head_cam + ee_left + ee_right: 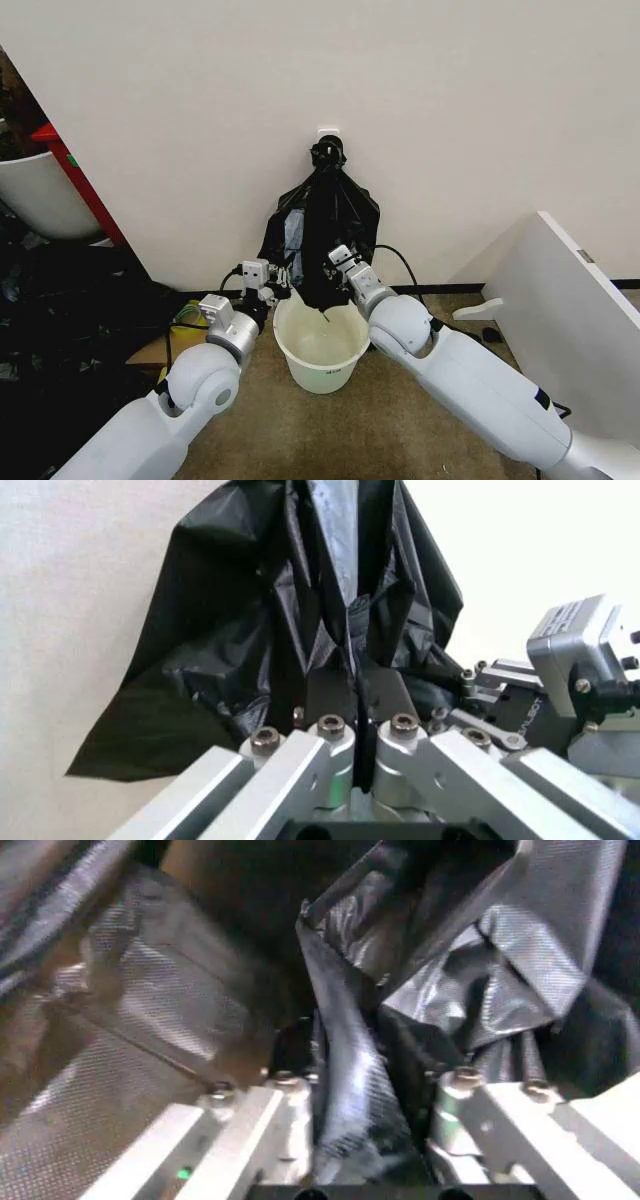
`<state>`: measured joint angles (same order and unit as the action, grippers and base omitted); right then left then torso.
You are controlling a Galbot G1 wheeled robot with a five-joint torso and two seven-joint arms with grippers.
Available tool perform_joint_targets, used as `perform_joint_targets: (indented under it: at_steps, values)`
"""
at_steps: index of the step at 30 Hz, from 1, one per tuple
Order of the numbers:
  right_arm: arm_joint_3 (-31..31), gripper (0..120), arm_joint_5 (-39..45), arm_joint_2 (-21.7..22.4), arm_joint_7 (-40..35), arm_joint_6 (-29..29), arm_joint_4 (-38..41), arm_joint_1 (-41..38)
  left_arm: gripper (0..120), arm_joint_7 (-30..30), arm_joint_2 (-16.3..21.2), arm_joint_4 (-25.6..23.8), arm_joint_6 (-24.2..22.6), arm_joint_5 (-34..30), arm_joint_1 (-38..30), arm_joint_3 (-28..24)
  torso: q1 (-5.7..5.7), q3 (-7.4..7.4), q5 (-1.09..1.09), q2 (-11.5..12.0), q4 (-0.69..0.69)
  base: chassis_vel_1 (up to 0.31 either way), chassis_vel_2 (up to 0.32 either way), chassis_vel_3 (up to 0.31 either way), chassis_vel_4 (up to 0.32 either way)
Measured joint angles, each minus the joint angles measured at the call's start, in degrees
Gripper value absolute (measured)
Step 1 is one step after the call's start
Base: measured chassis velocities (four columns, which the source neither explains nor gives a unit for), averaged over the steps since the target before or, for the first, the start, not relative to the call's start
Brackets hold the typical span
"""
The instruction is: Place the garbage bag over the trash bin.
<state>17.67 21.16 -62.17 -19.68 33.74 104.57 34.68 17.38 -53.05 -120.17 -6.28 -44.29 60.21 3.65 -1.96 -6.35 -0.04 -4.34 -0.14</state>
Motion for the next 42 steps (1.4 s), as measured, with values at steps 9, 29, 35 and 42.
perform_joint_targets:
  at_steps: [9, 29, 35, 42]
  values:
    - [-1.32, 0, -0.18, 0.15, -2.33, -4.94, 1.94, 1.36, 0, 0.07, 0.63, -0.91, 0.39, 0.56, 1.89, 1.3, 0.0, 0.0, 0.0, 0.0, 0.0, 0.0, 0.0, 0.0, 0.0]
    - [-22.33, 0, 9.47, 2.11, 7.57, -25.41, 23.03, 30.61, 0, 0.45, 4.64, -12.92, 0.43, 0.2, 12.34, 3.69, 0.01, 0.01, 0.0, -0.02, 0.0, 0.0, 0.0, 0.0, 0.0]
    - [-23.33, 0, 10.09, 0.8, 7.31, -25.45, 26.76, 36.02, 0, 0.88, 5.36, -17.43, 0.21, -1.25, 15.63, 4.38, 0.01, 0.0, 0.0, -0.02, 0.0, 0.0, 0.0, 0.0, 0.0]
    - [-22.78, 0, 14.34, -1.32, 5.81, -23.37, 29.82, 39.98, 0, 1.08, 5.95, -20.33, 0.11, -1.51, 19.83, 4.59, 0.01, 0.01, 0.0, -0.02, 0.0, 0.0, 0.0, 0.0, 0.0]
